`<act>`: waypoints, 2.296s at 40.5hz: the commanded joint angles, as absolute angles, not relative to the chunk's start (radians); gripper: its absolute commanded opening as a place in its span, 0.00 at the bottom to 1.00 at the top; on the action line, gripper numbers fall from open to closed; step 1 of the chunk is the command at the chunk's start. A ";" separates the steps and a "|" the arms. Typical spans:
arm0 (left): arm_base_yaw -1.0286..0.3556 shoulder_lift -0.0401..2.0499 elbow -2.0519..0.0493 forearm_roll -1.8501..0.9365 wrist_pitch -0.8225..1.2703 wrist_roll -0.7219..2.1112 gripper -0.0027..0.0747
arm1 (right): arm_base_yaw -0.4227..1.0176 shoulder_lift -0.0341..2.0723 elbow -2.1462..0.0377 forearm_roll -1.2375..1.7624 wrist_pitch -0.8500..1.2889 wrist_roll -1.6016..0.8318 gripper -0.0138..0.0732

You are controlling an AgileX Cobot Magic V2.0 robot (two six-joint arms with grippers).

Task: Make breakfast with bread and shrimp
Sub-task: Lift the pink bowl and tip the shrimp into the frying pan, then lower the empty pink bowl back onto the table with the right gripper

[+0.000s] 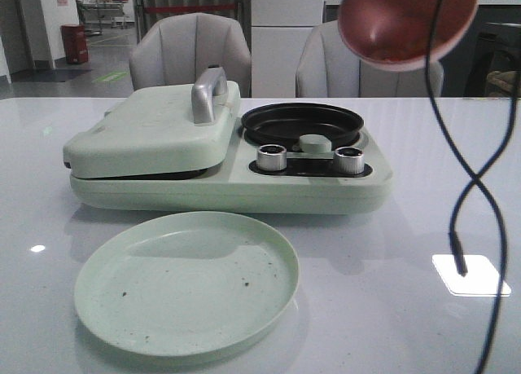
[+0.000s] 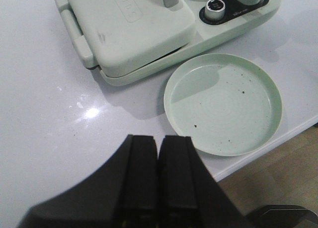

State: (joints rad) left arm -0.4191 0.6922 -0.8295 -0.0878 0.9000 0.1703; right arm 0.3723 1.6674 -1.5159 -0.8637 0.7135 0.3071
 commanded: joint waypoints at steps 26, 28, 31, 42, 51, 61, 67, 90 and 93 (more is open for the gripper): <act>-0.426 0.689 -0.856 -0.095 0.829 0.162 0.16 | 0.618 2.021 -1.874 -1.799 1.040 0.560 0.21; -0.426 0.689 -0.856 -0.095 0.829 0.162 0.16 | 0.620 2.021 -1.874 -1.799 1.040 0.560 0.21; -0.426 0.689 -0.856 -0.095 0.829 0.162 0.16 | 0.621 2.021 -1.883 -1.799 1.049 0.560 0.21; -0.426 0.689 -0.856 -0.095 0.829 0.162 0.16 | 0.621 2.021 -1.968 -1.799 1.072 0.534 0.21; -0.426 0.689 -0.856 -0.095 0.829 0.162 0.16 | 0.621 2.021 -2.034 -1.799 1.082 0.489 0.21; -0.426 0.689 -0.856 -0.095 0.829 0.162 0.16 | 0.621 2.020 -2.034 -1.765 1.102 0.497 0.21; -0.426 0.689 -0.856 -0.091 0.829 0.162 0.16 | 0.619 1.972 -2.032 -1.534 1.120 0.498 0.21; -0.426 0.689 -0.848 -0.085 0.827 0.162 0.16 | 0.354 1.445 -1.388 -0.789 0.937 0.492 0.21; -0.426 0.689 -0.848 -0.087 0.827 0.162 0.16 | 0.280 1.393 -1.297 -0.683 0.890 0.469 0.21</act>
